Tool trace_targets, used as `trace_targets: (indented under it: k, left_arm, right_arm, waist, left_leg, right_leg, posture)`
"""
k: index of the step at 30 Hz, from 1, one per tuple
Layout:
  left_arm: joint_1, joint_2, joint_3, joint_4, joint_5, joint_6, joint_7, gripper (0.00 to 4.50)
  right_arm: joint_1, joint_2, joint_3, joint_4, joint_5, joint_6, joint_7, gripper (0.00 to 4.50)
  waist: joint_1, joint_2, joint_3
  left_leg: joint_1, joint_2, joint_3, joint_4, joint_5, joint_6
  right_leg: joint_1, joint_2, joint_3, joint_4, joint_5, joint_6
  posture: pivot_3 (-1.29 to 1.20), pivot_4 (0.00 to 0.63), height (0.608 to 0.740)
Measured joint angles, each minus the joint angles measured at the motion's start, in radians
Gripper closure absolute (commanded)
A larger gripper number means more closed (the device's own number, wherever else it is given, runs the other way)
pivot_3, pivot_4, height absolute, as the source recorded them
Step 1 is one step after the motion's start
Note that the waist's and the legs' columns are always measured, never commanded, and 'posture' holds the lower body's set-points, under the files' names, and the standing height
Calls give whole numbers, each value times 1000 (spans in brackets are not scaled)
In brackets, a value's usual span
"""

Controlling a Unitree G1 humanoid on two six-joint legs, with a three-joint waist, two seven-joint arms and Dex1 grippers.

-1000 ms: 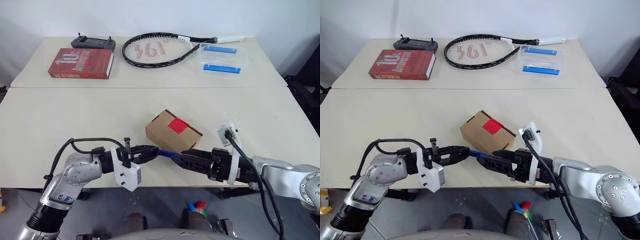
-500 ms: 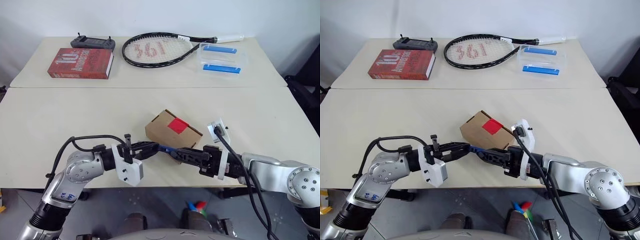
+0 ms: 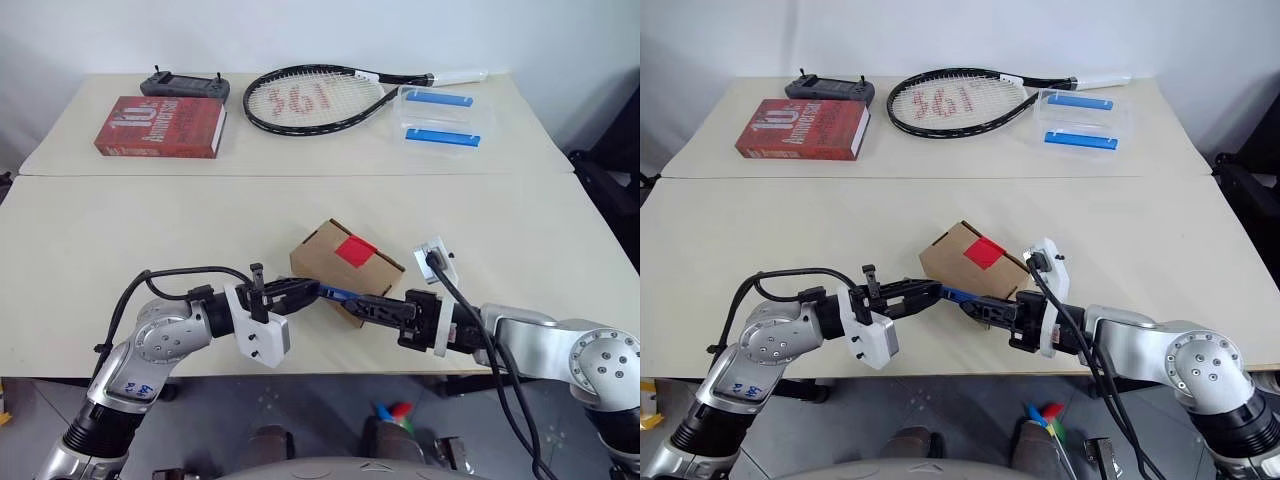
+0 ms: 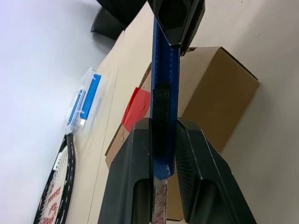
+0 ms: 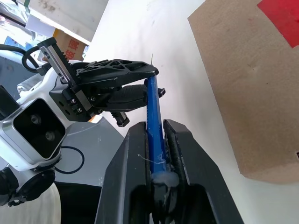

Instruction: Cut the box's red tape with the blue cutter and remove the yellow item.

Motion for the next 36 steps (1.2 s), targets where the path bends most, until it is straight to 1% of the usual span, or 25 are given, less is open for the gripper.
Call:
trace_targets:
  k: [8,10,14,16,17,20,23,25,26,27,29,31,33,35,36]
  left_arm:
    - [0,3,4,1,0,10,0,4103]
    - [0,2,4,1,-9,16,-1,3428]
    - [5,-1,-7,-5,-71,10,-20,2311]
    - [32,25,-4,-15,-135,13,-51,1720]
    - [59,54,3,-28,-185,27,-81,1417]
    - [158,165,102,-42,-327,73,-160,1417]
    - [238,227,271,-40,-534,242,-201,1417]
    - [267,250,340,-38,-642,346,-225,1417]
    - [275,258,365,-29,-719,437,-248,1417]
    - [282,258,377,1,-766,502,-266,1599]
    - [288,246,379,70,-794,563,-293,1965]
    - [274,216,360,132,-796,593,-314,2553]
    - [222,177,325,164,-798,627,-332,3201]
    - [168,160,286,182,-787,645,-344,3800]
    - [151,159,275,190,-781,650,-346,4075]
  right_arm:
    - [-8,28,-1,22,-39,14,34,4322]
    - [-9,31,-2,26,-47,17,44,4322]
    - [-17,34,-12,26,-63,25,85,4322]
    - [-9,18,-29,21,-62,40,122,4322]
    - [4,0,-41,14,-59,52,147,4322]
    - [62,-87,-126,-23,-33,96,246,4322]
    - [129,-171,-259,-49,-12,119,349,4322]
    - [172,-201,-318,-49,-15,132,398,4322]
    - [213,-219,-380,-52,-45,148,460,4322]
    - [251,-245,-449,-46,-98,164,524,4322]
    - [298,-279,-556,-28,-201,176,628,4322]
    - [352,-300,-667,7,-318,177,730,4322]
    - [445,-320,-780,46,-468,164,846,4322]
    - [526,-340,-847,80,-644,125,952,4322]
    - [539,-341,-858,90,-699,107,984,4322]
  waist:
    - [0,0,0]
    - [0,0,0]
    - [0,0,0]
    - [0,0,0]
    - [0,0,0]
    - [-2,1,1]
    - [-1,1,1]
    - [2,1,1]
    - [6,1,1]
    - [8,2,1]
    - [8,2,1]
    - [8,1,1]
    - [21,1,1]
    - [28,0,1]
    - [27,0,1]
  left_leg:
    - [0,0,0,0,0,0]
    - [0,0,0,0,0,0]
    - [0,0,0,0,0,0]
    - [0,0,0,0,0,0]
    - [-1,0,0,0,0,0]
    - [-2,1,0,-1,-1,0]
    - [-2,1,0,-1,-1,0]
    - [-1,1,-1,0,-1,0]
    - [-2,1,-1,0,-1,0]
    - [-1,0,0,0,-1,1]
    - [-1,0,0,-1,-1,1]
    - [-1,0,0,-1,-2,0]
    - [-2,0,0,-1,-2,0]
    - [-1,0,0,-1,-1,0]
    - [-1,0,0,-1,-1,0]
  right_leg:
    - [0,0,0,0,0,0]
    - [0,0,0,0,0,0]
    - [0,0,0,0,0,0]
    - [-1,0,0,0,0,0]
    - [-1,0,0,0,0,0]
    - [-2,0,-1,-1,0,0]
    - [-1,0,-1,-1,0,0]
    - [0,0,-2,-1,0,0]
    - [0,0,-2,-2,0,0]
    - [0,0,-1,-2,0,0]
    - [0,1,-1,-2,0,0]
    - [0,1,-1,-2,0,0]
    - [0,1,-1,-2,0,0]
    - [0,1,-1,-2,0,0]
    - [0,1,-1,-2,0,0]
  posture:
    - [0,150,740]
    - [0,150,740]
    - [0,150,740]
    - [0,150,740]
    - [0,150,740]
    - [0,150,740]
    - [0,150,740]
    - [0,150,740]
    - [0,150,740]
    - [0,150,740]
    - [0,150,740]
    - [0,150,740]
    - [0,150,740]
    - [0,150,740]
    - [0,150,740]
